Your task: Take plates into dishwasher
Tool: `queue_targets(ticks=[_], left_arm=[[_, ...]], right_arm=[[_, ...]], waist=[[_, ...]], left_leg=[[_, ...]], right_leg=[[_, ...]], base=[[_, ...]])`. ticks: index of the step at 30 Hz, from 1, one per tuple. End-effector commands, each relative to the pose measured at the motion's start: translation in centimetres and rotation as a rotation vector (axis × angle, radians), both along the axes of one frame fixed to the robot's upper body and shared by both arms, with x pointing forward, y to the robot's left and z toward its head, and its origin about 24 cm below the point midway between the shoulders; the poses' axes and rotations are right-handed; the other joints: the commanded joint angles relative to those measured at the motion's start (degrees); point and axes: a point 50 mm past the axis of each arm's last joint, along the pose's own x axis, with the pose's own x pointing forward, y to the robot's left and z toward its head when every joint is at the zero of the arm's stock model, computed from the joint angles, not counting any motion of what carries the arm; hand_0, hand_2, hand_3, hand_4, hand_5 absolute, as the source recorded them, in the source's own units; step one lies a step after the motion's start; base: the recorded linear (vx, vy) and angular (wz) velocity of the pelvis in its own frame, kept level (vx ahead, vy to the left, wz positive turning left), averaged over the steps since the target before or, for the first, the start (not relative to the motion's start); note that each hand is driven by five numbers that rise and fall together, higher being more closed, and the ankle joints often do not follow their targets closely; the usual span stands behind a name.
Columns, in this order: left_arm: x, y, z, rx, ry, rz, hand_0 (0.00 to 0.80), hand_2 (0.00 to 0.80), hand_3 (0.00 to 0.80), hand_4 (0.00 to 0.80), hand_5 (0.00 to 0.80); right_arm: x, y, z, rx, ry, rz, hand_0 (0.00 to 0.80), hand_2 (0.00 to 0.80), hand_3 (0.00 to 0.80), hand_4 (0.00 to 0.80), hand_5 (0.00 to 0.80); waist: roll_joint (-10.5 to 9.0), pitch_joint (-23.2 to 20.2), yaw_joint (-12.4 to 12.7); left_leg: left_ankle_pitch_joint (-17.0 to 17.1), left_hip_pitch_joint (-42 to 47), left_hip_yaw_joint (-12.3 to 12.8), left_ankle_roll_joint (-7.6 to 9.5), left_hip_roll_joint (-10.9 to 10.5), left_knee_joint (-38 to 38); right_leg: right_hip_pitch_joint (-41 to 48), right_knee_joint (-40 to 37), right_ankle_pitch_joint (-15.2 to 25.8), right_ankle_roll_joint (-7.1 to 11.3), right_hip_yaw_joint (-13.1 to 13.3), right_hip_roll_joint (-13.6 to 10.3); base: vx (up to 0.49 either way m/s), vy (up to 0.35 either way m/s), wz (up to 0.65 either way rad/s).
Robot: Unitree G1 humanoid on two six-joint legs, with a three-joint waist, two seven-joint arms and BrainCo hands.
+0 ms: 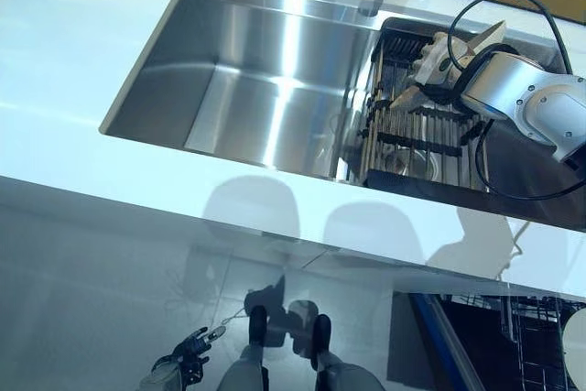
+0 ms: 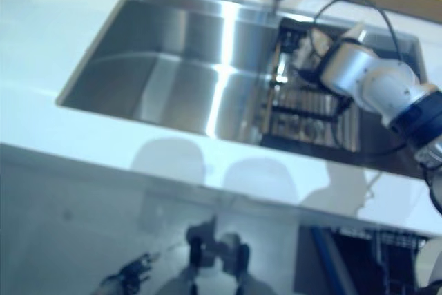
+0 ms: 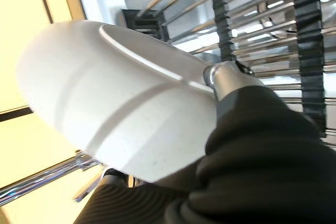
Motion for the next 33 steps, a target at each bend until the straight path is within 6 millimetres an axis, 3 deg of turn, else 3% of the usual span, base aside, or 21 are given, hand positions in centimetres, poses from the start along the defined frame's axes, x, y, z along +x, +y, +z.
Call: queue_targets(ticks=[1, 12, 21, 28, 32, 33], left_arm=[[-1.6, 1.5, -0.2, 0.055, 0.039, 0.005, 0.0, 0.0, 0.0, 0.0, 0.0], [-3.6, 1.3, -1.1, 0.052, 0.104, 0.002, 0.0, 0.0, 0.0, 0.0, 0.0], [-5.3, 0.9, -1.7, 0.047, 0.15, -0.005, 0.0, 0.0, 0.0, 0.0, 0.0], [-6.5, 0.6, -2.1, 0.035, 0.172, 0.013, 0.0, 0.0, 0.0, 0.0, 0.0], [-7.3, 0.9, -2.3, 0.029, 0.183, 0.024, 0.0, 0.0, 0.0, 0.0, 0.0], [-7.2, 1.0, -2.2, 0.033, 0.183, 0.021, 0.0, 0.0, 0.0, 0.0, 0.0]], right_arm=[[-0.2, -2.9, 2.5, 0.116, -0.128, -0.069, 0.8, 0.8, 0.8, 0.8, 0.8], [-1.7, -8.5, 5.1, 0.287, -0.291, -0.141, 0.8, 0.8, 0.8, 0.8, 0.8], [-5.1, -14.8, 6.3, 0.519, -0.424, -0.263, 0.8, 0.8, 0.8, 0.8, 0.8], [-8.3, -19.7, 5.3, 0.837, -0.505, -0.322, 0.8, 0.8, 0.8, 0.8, 0.8], [-10.6, -23.3, 2.7, 1.195, -0.537, -0.381, 0.8, 0.8, 0.8, 0.8, 0.8], [-10.7, -23.4, 2.5, 1.199, -0.538, -0.384, 0.8, 0.8, 0.8, 0.8, 0.8]], waist=[[-3.09, -6.22, 0.48], [-3.36, -12.62, -2.3], [-2.91, -17.53, -5.48], [-2.09, -19.35, -7.92], [-1.53, -19.4, -9.91], [-1.78, -19.47, -9.72]], left_leg=[[-5.51, 2.39, 4.02, 0.89, 0.43, -0.18], [-8.2, 7.17, 7.41, 1.03, 0.74, -0.18], [-9.7, 9.99, 11.35, 0.97, 1.61, -0.18], [-10.12, 11.18, 14.24, 0.64, 2.32, -0.18], [-10.22, 11.66, 16.0, 0.45, 2.85, -0.18], [-10.16, 11.54, 16.06, 0.44, 2.84, -0.18]], right_leg=[[1.76, 0.4, -2.95, 3.63, 0.55, -0.19], [5.58, -0.1, -3.52, 4.39, 4.84, 0.68], [6.49, -0.1, -3.53, 4.99, 8.41, 1.69], [6.13, -0.1, -2.89, 5.42, 10.29, 2.24], [5.85, -0.1, -2.4, 5.57, 10.75, 2.45], [5.71, -0.1, -2.35, 5.55, 10.81, 2.44]], base=[[0.02, -0.006, -0.08], [0.029, 0.0, -0.23], [0.022, -0.033, -0.26], [0.022, -0.05, -0.27], [0.001, -0.045, -0.15], [-0.005, -0.043, -0.17]])
